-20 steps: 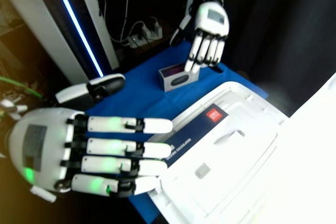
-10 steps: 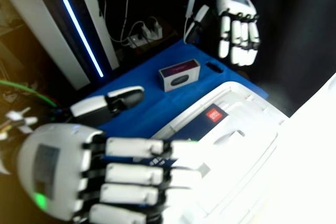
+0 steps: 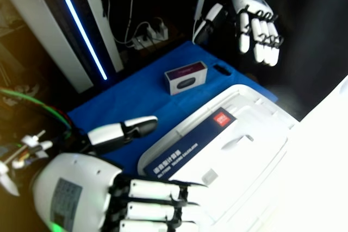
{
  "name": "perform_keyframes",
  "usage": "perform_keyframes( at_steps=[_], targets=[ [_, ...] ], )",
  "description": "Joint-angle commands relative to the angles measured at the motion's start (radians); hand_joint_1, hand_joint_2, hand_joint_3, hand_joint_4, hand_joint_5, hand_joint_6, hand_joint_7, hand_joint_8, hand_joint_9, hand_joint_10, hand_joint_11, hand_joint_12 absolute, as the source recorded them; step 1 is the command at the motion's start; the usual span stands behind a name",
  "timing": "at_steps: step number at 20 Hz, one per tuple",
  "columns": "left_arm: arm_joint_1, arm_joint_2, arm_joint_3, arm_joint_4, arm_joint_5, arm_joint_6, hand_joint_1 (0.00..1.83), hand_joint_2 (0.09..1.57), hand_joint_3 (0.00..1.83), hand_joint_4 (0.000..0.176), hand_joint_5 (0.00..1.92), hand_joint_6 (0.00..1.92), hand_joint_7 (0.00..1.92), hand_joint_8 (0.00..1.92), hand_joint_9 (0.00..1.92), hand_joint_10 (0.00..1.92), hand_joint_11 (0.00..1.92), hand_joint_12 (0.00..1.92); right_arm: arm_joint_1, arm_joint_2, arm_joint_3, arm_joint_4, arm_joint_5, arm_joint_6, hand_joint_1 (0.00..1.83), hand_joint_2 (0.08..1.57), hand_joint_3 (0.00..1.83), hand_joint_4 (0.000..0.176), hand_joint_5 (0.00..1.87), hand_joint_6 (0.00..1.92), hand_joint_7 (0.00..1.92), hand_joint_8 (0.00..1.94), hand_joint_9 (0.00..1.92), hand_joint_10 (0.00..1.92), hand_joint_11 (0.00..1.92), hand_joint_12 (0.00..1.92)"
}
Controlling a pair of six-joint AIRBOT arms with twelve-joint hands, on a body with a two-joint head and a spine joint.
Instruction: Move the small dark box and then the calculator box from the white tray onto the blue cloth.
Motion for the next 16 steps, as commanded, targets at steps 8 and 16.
perform_keyframes(
  at_steps=[8, 16],
  targets=[
    [0.013, 0.011, -0.01, -0.063, -0.15, -0.001, 0.64, 0.71, 0.0, 0.138, 0.02, 0.0, 0.14, 0.0, 0.13, 0.0, 0.0, 0.48, -0.003, -0.021, 0.017, 0.039, 0.096, 0.01, 0.93, 0.75, 0.0, 0.0, 0.62, 0.02, 0.7, 0.01, 0.64, 0.01, 0.35, 0.65],
    [0.032, 0.01, -0.013, -0.081, -0.169, -0.001, 0.66, 0.7, 0.0, 0.148, 0.0, 0.0, 0.15, 0.0, 0.13, 0.0, 0.0, 0.5, -0.034, -0.034, 0.029, 0.07, 0.079, 0.01, 1.3, 1.01, 0.0, 0.0, 1.29, 0.23, 1.24, 0.72, 1.38, 0.2, 0.89, 1.3]
  ],
)
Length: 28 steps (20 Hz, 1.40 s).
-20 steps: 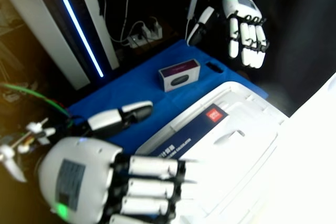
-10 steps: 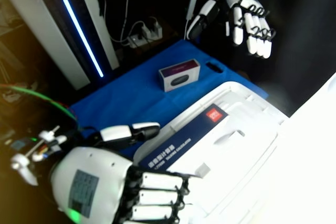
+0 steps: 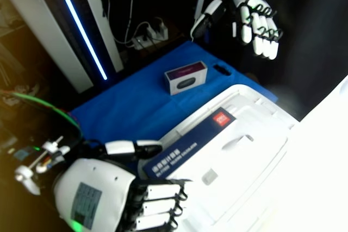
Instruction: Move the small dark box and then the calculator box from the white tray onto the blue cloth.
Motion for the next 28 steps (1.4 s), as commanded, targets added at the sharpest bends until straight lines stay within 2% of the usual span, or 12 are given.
perform_keyframes(
  at_steps=[1, 3, 8, 9, 10, 12, 16, 17, 18, 19, 24, 28],
  targets=[
    [-0.003, 0.001, -0.003, -0.044, -0.115, -0.005, 0.65, 0.7, 0.0, 0.15, 0.0, 0.0, 0.15, 0.0, 0.14, 0.0, 0.0, 0.53, 0.003, -0.004, 0.008, 0.024, 0.108, 0.002, 1.3, 1.0, 0.0, 0.0, 1.29, 0.22, 1.28, 0.66, 1.38, 0.23, 0.95, 1.29],
    [0.003, -0.002, -0.003, -0.047, -0.118, -0.005, 0.65, 0.71, 0.0, 0.146, 0.0, 0.0, 0.15, 0.0, 0.14, 0.0, 0.0, 0.55, 0.002, -0.003, 0.008, 0.024, 0.108, 0.002, 1.29, 1.02, 0.0, 0.0, 1.14, 0.56, 1.29, 0.6, 1.38, 0.24, 0.99, 1.26],
    [0.007, -0.004, -0.001, -0.051, -0.119, -0.005, 0.65, 0.74, 0.01, 0.142, 0.0, 0.0, 0.14, 0.0, 0.13, 0.0, 0.0, 0.48, 0.003, -0.005, 0.022, -0.035, 0.137, 0.088, 1.29, 1.06, 0.0, 0.0, 1.01, 0.7, 1.21, 0.8, 1.36, 0.54, 1.15, 1.23],
    [0.01, -0.004, 0.001, -0.057, -0.115, 0.003, 0.64, 0.78, 0.01, 0.152, 0.0, 0.0, 0.14, 0.0, 0.14, 0.0, 0.0, 0.5, 0.003, -0.007, 0.019, -0.071, 0.159, 0.11, 1.18, 1.1, 0.01, 0.0, 0.98, 0.91, 1.26, 0.49, 1.39, 0.56, 1.15, 1.28],
    [0.011, -0.004, 0.001, -0.059, -0.113, 0.007, 0.64, 0.78, 0.01, 0.152, 0.0, 0.0, 0.14, 0.0, 0.14, 0.0, 0.0, 0.5, 0.003, -0.006, 0.017, -0.075, 0.165, 0.11, 1.18, 1.1, 0.01, 0.0, 0.98, 0.91, 1.26, 0.49, 1.39, 0.56, 1.15, 1.28],
    [0.013, -0.003, 0.002, -0.065, -0.099, 0.019, 0.67, 0.78, 0.0, 0.16, 0.02, 0.0, 0.16, 0.0, 0.15, 0.0, 0.0, 0.49, 0.007, 0.004, 0.0, -0.085, 0.195, 0.11, 1.15, 1.14, 0.0, 0.0, 0.94, 1.02, 1.41, 0.14, 1.43, 0.53, 1.2, 1.24],
    [0.03, -0.002, 0.01, -0.101, -0.075, 0.034, 0.67, 0.77, 0.0, 0.148, 0.0, 0.0, 0.13, 0.0, 0.11, 0.0, 0.0, 0.48, 0.049, 0.056, -0.06, -0.131, 0.251, 0.116, 1.12, 1.2, 0.01, 0.0, 0.8, 1.24, 1.42, 0.03, 1.42, 0.54, 1.21, 1.19],
    [0.047, 0.0, 0.01, -0.132, -0.077, 0.053, 0.67, 0.78, 0.0, 0.134, 0.0, 0.0, 0.12, 0.0, 0.11, 0.0, 0.0, 0.53, 0.049, 0.058, -0.063, -0.136, 0.26, 0.129, 1.19, 1.14, 0.0, 0.0, 0.67, 0.54, 1.41, 0.02, 1.42, 0.52, 1.21, 1.14],
    [0.064, 0.002, 0.013, -0.156, -0.079, 0.064, 0.67, 0.76, 0.0, 0.133, 0.0, 0.0, 0.12, 0.0, 0.11, 0.0, 0.0, 0.56, 0.049, 0.06, -0.066, -0.139, 0.268, 0.131, 1.14, 1.18, 0.0, 0.0, 0.81, 1.05, 1.42, 0.02, 1.45, 0.49, 1.26, 1.09],
    [0.083, 0.001, 0.018, -0.182, -0.081, 0.067, 0.65, 0.76, 0.0, 0.132, 0.0, 0.0, 0.12, 0.0, 0.12, 0.0, 0.0, 0.56, 0.049, 0.068, -0.078, -0.142, 0.275, 0.131, 1.12, 1.19, 0.0, 0.0, 0.83, 1.16, 1.43, 0.02, 1.45, 0.48, 1.25, 1.09],
    [0.133, 0.001, 0.022, -0.248, -0.083, 0.093, 0.66, 0.75, 0.0, 0.122, 0.0, 0.0, 0.14, 0.0, 0.13, 0.0, 0.0, 0.55, 0.049, 0.116, -0.146, -0.176, 0.297, 0.131, 1.14, 1.15, 0.0, 0.0, 0.9, 1.09, 1.49, 0.02, 1.44, 0.64, 1.25, 1.22],
    [0.162, 0.001, 0.025, -0.277, -0.083, 0.097, 0.64, 0.76, 0.0, 0.132, 0.0, 0.0, 0.14, 0.0, 0.13, 0.0, 0.0, 0.57, 0.049, 0.134, -0.192, -0.197, 0.316, 0.131, 1.14, 1.16, 0.0, 0.0, 0.9, 1.1, 1.5, 0.03, 1.43, 0.78, 1.29, 1.22]
  ],
)
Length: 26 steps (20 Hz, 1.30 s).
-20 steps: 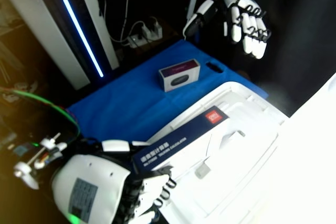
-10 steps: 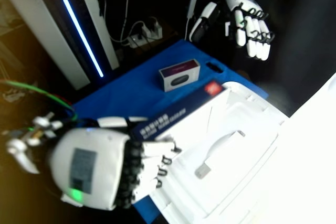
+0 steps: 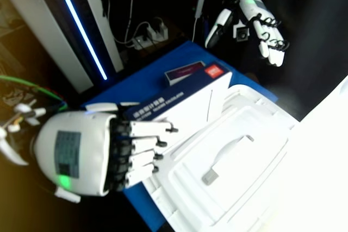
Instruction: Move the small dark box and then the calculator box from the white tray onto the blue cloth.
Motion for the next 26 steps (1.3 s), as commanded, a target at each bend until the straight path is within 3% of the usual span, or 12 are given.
perform_keyframes(
  at_steps=[1, 3, 5, 7, 9, 12, 15, 18, 23, 26],
  targets=[
    [0.0, 0.001, 0.008, -0.041, -0.116, -0.002, 0.63, 0.76, 0.0, 0.129, 0.0, 0.0, 0.15, 0.0, 0.14, 0.0, 0.0, 0.59, 0.011, 0.009, -0.004, 0.041, 0.136, 0.012, 1.14, 1.15, 0.0, 0.0, 0.92, 1.07, 1.52, 0.03, 1.45, 0.8, 1.31, 1.22],
    [0.01, -0.001, 0.008, -0.053, -0.116, 0.005, 0.64, 0.76, 0.0, 0.15, 0.0, 0.0, 0.18, 0.01, 0.16, 0.01, 0.0, 0.56, 0.009, 0.019, -0.021, 0.036, 0.163, 0.012, 1.15, 1.12, 0.0, 0.0, 0.98, 0.98, 1.55, 0.05, 1.43, 0.81, 1.28, 1.24],
    [0.02, -0.001, 0.008, -0.062, -0.116, 0.006, 0.63, 0.76, 0.0, 0.173, 0.0, 0.0, 0.18, 0.0, 0.15, 0.0, 0.0, 0.53, 0.009, 0.028, -0.042, 0.016, 0.172, 0.011, 1.15, 1.13, 0.0, 0.0, 0.95, 1.02, 1.55, 0.05, 1.39, 0.82, 1.21, 1.29],
    [0.028, -0.002, 0.008, -0.065, -0.117, 0.011, 0.62, 0.75, 0.0, 0.166, 0.0, 0.0, 0.18, 0.0, 0.15, 0.0, 0.0, 0.53, -0.002, 0.037, -0.064, 0.007, 0.174, 0.011, 1.13, 1.15, 0.0, 0.0, 0.9, 1.09, 1.5, 0.03, 1.35, 0.78, 1.16, 1.3],
    [0.034, -0.003, 0.008, -0.068, -0.117, 0.012, 0.63, 0.77, 0.01, 0.133, 0.0, 0.0, 0.16, 0.0, 0.13, 0.0, 0.0, 0.53, -0.027, 0.047, -0.089, 0.008, 0.178, 0.011, 1.15, 1.13, 0.0, 0.0, 0.94, 1.02, 1.49, 0.02, 1.35, 0.79, 1.19, 1.31],
    [0.036, -0.005, 0.009, -0.072, -0.116, 0.013, 0.63, 0.77, 0.0, 0.142, 0.0, 0.0, 0.16, 0.0, 0.12, 0.0, 0.0, 0.44, -0.08, 0.04, -0.097, 0.04, 0.266, 0.0, 1.15, 1.13, 0.0, 0.0, 0.95, 1.02, 1.49, 0.02, 1.36, 0.77, 1.22, 1.28],
    [0.04, -0.008, 0.009, -0.076, -0.116, 0.013, 0.62, 0.79, 0.0, 0.148, 0.0, 0.0, 0.16, 0.0, 0.13, 0.0, 0.0, 0.48, -0.111, 0.039, -0.108, 0.04, 0.269, -0.005, 1.15, 1.13, 0.0, 0.0, 0.95, 1.01, 1.49, 0.01, 1.39, 0.67, 1.25, 1.2],
    [0.053, -0.009, 0.008, -0.091, -0.13, 0.013, 0.64, 0.78, 0.0, 0.162, 0.0, 0.0, 0.16, 0.0, 0.13, 0.0, 0.0, 0.48, -0.128, 0.034, -0.116, 0.041, 0.269, -0.021, 1.16, 1.13, 0.0, 0.0, 0.96, 1.0, 1.49, 0.01, 1.4, 0.68, 1.26, 1.24],
    [0.073, -0.009, 0.002, -0.104, -0.144, 0.012, 0.6, 0.79, 0.0, 0.15, 0.0, 0.0, 0.16, 0.0, 0.15, 0.0, 0.0, 0.58, -0.17, 0.014, -0.117, 0.055, 0.269, -0.029, 1.17, 1.08, 0.0, 0.0, 1.06, 0.84, 1.52, 0.01, 1.44, 0.65, 1.24, 1.31],
    [0.074, -0.007, -0.001, -0.104, -0.149, 0.012, 0.59, 0.77, 0.0, 0.156, 0.0, 0.0, 0.17, 0.0, 0.16, 0.0, 0.0, 0.47, -0.196, 0.009, -0.118, 0.06, 0.269, -0.029, 1.18, 1.07, 0.0, 0.0, 1.08, 0.8, 1.5, 0.0, 1.46, 0.66, 1.25, 1.35]
  ],
)
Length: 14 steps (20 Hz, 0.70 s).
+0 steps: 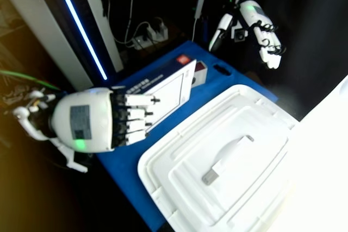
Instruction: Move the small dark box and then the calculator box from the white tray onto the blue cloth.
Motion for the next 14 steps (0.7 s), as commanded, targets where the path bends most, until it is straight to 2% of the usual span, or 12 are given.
perform_keyframes(
  at_steps=[1, 2, 3, 4, 5, 6, 7, 8, 11, 12, 13, 14],
  targets=[
    [-0.008, -0.001, 0.0, -0.028, -0.12, -0.003, 0.59, 0.77, 0.0, 0.154, 0.0, 0.0, 0.17, 0.0, 0.17, 0.0, 0.0, 0.46, -0.004, -0.002, -0.005, 0.053, 0.12, 0.008, 1.18, 1.07, 0.0, 0.0, 1.07, 0.81, 1.49, 0.0, 1.45, 0.63, 1.24, 1.33],
    [-0.008, -0.001, -0.002, -0.028, -0.12, -0.003, 0.61, 0.77, 0.0, 0.158, 0.0, 0.0, 0.16, 0.0, 0.15, 0.0, 0.0, 0.44, -0.015, -0.003, -0.006, 0.06, 0.121, 0.007, 1.27, 1.05, 0.0, 0.0, 1.06, 0.66, 1.32, 0.55, 1.45, 0.53, 1.22, 1.21],
    [-0.008, -0.001, -0.002, -0.028, -0.12, -0.003, 0.61, 0.77, 0.0, 0.156, 0.0, 0.0, 0.17, 0.0, 0.14, 0.0, 0.0, 0.46, -0.018, -0.003, -0.006, 0.061, 0.121, 0.007, 1.29, 1.06, 0.0, 0.0, 1.03, 0.68, 1.25, 0.73, 1.45, 0.5, 1.22, 1.21],
    [-0.006, -0.001, -0.003, -0.028, -0.121, -0.003, 0.62, 0.77, 0.0, 0.149, 0.0, 0.0, 0.16, 0.0, 0.14, 0.0, 0.0, 0.49, -0.019, -0.003, -0.008, 0.062, 0.121, 0.007, 1.2, 1.08, 0.0, 0.0, 1.06, 0.8, 1.31, 0.44, 1.46, 0.54, 1.22, 1.26],
    [-0.005, -0.001, -0.003, -0.028, -0.121, -0.003, 0.61, 0.77, 0.0, 0.141, 0.0, 0.0, 0.15, 0.0, 0.13, 0.0, 0.0, 0.52, -0.019, -0.002, -0.008, 0.062, 0.121, 0.006, 1.28, 1.04, 0.0, 0.0, 1.09, 0.62, 1.27, 0.66, 1.36, 0.5, 1.13, 1.27],
    [-0.004, -0.001, -0.004, -0.028, -0.122, -0.003, 0.6, 0.78, 0.0, 0.134, 0.0, 0.0, 0.16, 0.0, 0.13, 0.0, 0.0, 0.53, -0.019, -0.001, -0.009, 0.062, 0.121, 0.006, 1.29, 1.04, 0.0, 0.0, 1.06, 0.63, 1.25, 0.72, 1.29, 0.47, 1.07, 1.28],
    [-0.004, -0.001, -0.005, -0.029, -0.124, -0.003, 0.6, 0.77, 0.0, 0.132, 0.0, 0.0, 0.16, 0.0, 0.14, 0.0, 0.0, 0.53, -0.019, 0.0, -0.01, 0.061, 0.121, 0.006, 1.16, 0.96, 0.0, 0.0, 0.97, 0.24, 1.15, 0.39, 1.22, 0.4, 0.95, 1.27],
    [-0.003, -0.001, -0.006, -0.029, -0.125, -0.003, 0.6, 0.77, 0.0, 0.131, 0.0, 0.0, 0.16, 0.0, 0.14, 0.0, 0.0, 0.53, -0.019, 0.0, -0.011, 0.061, 0.121, 0.006, 0.99, 0.92, 0.0, 0.0, 0.86, 0.06, 1.02, 0.13, 1.05, 0.23, 0.77, 1.17],
    [0.0, 0.0, -0.007, -0.029, -0.128, -0.003, 0.61, 0.78, 0.0, 0.113, 0.0, 0.0, 0.16, 0.0, 0.13, 0.0, 0.0, 0.56, -0.019, 0.007, -0.017, 0.059, 0.127, 0.006, 0.7, 0.88, 0.0, 0.0, 0.62, 0.0, 0.59, 0.0, 0.55, 0.0, 0.23, 1.16],
    [0.001, 0.0, -0.007, -0.029, -0.128, -0.003, 0.6, 0.78, 0.0, 0.108, 0.0, 0.0, 0.15, 0.0, 0.13, 0.0, 0.0, 0.58, -0.019, 0.012, -0.021, 0.058, 0.135, 0.006, 0.7, 0.83, 0.0, 0.022, 0.38, 0.0, 0.4, 0.0, 0.38, 0.0, 0.04, 1.22],
    [0.001, 0.002, -0.008, -0.029, -0.128, -0.003, 0.6, 0.78, 0.0, 0.105, 0.0, 0.0, 0.15, 0.0, 0.13, 0.0, 0.0, 0.59, -0.019, 0.019, -0.028, 0.056, 0.149, 0.006, 0.71, 0.8, 0.0, 0.095, 0.2, 0.0, 0.23, 0.0, 0.27, 0.0, 0.01, 1.09],
    [0.002, 0.003, -0.009, -0.029, -0.13, -0.003, 0.6, 0.79, 0.01, 0.102, 0.0, 0.0, 0.14, 0.0, 0.13, 0.0, 0.0, 0.58, -0.019, 0.024, -0.033, 0.055, 0.164, 0.004, 0.7, 0.76, 0.0, 0.16, 0.06, 0.0, 0.13, 0.0, 0.21, 0.01, 0.0, 1.16]
  ],
)
